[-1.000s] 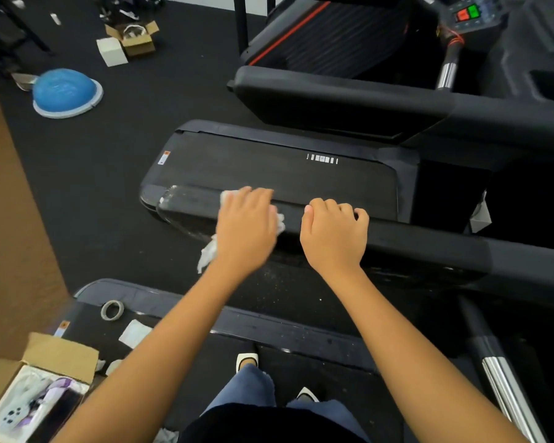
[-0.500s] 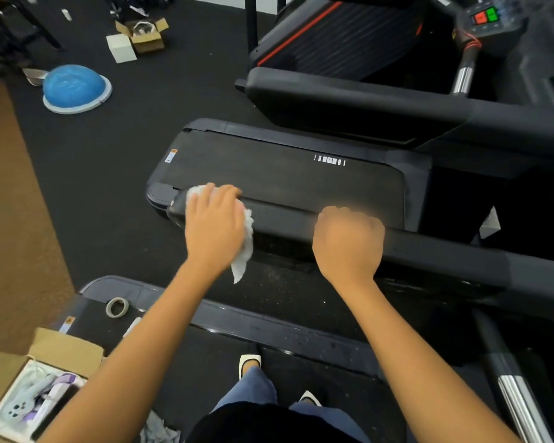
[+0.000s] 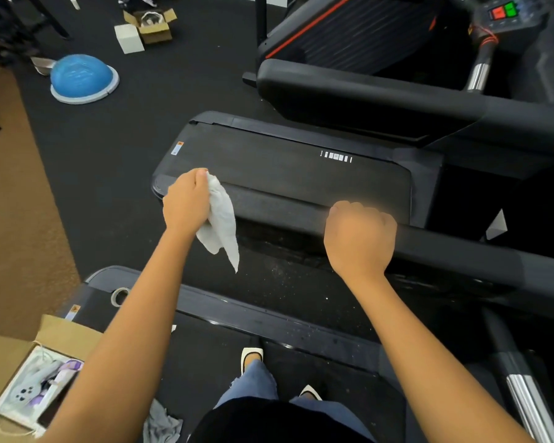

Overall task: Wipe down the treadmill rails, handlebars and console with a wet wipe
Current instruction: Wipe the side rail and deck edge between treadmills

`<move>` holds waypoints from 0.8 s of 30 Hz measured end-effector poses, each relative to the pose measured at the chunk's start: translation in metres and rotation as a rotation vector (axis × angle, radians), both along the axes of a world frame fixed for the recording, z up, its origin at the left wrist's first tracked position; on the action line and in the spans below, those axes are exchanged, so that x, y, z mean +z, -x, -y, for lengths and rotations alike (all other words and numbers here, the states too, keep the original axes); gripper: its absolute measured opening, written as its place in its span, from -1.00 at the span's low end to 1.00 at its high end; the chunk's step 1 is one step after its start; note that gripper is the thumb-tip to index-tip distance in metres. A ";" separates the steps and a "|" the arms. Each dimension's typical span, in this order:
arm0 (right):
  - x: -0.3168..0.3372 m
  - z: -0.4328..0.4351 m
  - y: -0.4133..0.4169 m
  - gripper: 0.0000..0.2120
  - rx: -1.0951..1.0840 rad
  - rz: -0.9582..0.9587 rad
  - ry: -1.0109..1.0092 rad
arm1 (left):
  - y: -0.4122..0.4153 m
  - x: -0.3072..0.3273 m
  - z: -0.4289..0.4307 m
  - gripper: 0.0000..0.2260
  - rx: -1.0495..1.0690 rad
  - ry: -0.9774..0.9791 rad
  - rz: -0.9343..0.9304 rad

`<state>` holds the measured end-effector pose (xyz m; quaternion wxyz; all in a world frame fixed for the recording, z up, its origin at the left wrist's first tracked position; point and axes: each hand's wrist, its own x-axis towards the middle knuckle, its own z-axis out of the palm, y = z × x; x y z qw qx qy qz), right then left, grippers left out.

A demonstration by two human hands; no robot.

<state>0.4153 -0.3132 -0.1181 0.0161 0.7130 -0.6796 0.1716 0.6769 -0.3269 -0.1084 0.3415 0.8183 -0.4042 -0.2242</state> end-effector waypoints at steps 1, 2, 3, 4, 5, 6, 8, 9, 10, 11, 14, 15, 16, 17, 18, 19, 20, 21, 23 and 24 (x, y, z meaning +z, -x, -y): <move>0.000 0.000 0.000 -0.56 0.000 0.003 -0.001 | 0.005 -0.003 -0.007 -0.70 0.036 0.045 0.023; -0.001 0.000 0.000 -0.56 -0.001 0.006 -0.001 | 0.010 -0.006 -0.014 -0.71 0.064 0.101 0.026; -0.001 0.000 0.000 -0.56 -0.002 0.010 -0.001 | 0.014 -0.009 -0.023 -0.71 0.088 0.152 0.006; -0.001 0.001 0.000 -0.55 -0.003 0.013 0.000 | 0.015 -0.012 -0.029 -0.67 0.106 0.178 -0.017; -0.001 0.001 0.000 -0.54 -0.005 0.014 0.000 | 0.014 -0.014 -0.031 -0.65 0.116 0.180 -0.041; -0.001 0.001 0.000 -0.54 -0.008 0.013 0.001 | 0.010 -0.014 -0.029 -0.66 0.121 0.160 -0.071; -0.001 0.001 -0.001 -0.54 -0.009 0.009 0.008 | -0.002 -0.014 -0.013 -0.71 0.143 0.070 -0.147; 0.000 0.001 -0.001 -0.54 -0.008 0.007 0.008 | -0.009 -0.012 -0.004 -0.72 0.160 0.026 -0.174; 0.000 0.001 -0.002 -0.54 -0.009 0.005 0.008 | -0.015 -0.010 0.003 -0.73 0.162 -0.006 -0.185; 0.001 0.001 -0.002 -0.54 -0.011 0.003 0.007 | -0.017 -0.009 0.008 -0.71 0.157 -0.036 -0.177; 0.000 0.001 -0.002 -0.54 -0.020 0.003 0.007 | 0.003 -0.015 0.000 -0.68 0.190 0.035 0.014; 0.000 0.001 -0.002 -0.54 -0.022 0.005 0.007 | 0.017 -0.017 -0.006 -0.67 0.207 0.122 0.090; 0.000 0.001 -0.002 -0.54 -0.021 0.006 0.005 | 0.032 -0.019 -0.011 -0.67 0.198 0.184 0.194; 0.001 0.001 -0.002 -0.53 -0.019 0.005 0.002 | 0.047 -0.023 -0.015 -0.67 0.156 0.184 0.313; 0.001 0.001 -0.003 -0.53 -0.017 0.003 -0.002 | 0.061 -0.025 -0.016 -0.68 0.104 0.157 0.428; 0.001 0.000 -0.003 -0.53 -0.016 0.000 -0.005 | 0.076 -0.027 -0.018 -0.68 0.041 0.133 0.523; 0.001 0.000 -0.003 -0.53 -0.014 -0.001 -0.005 | 0.091 -0.028 -0.020 -0.67 -0.043 0.127 0.592; 0.002 0.000 -0.003 -0.53 -0.013 0.000 -0.005 | 0.102 -0.030 -0.023 -0.64 -0.163 0.166 0.609; 0.002 -0.001 -0.002 -0.52 -0.010 0.010 -0.007 | 0.107 -0.027 -0.030 -0.59 -0.429 0.202 0.650; 0.002 -0.002 -0.001 -0.51 -0.008 0.015 -0.005 | 0.095 -0.024 -0.028 -0.59 -0.554 0.192 0.711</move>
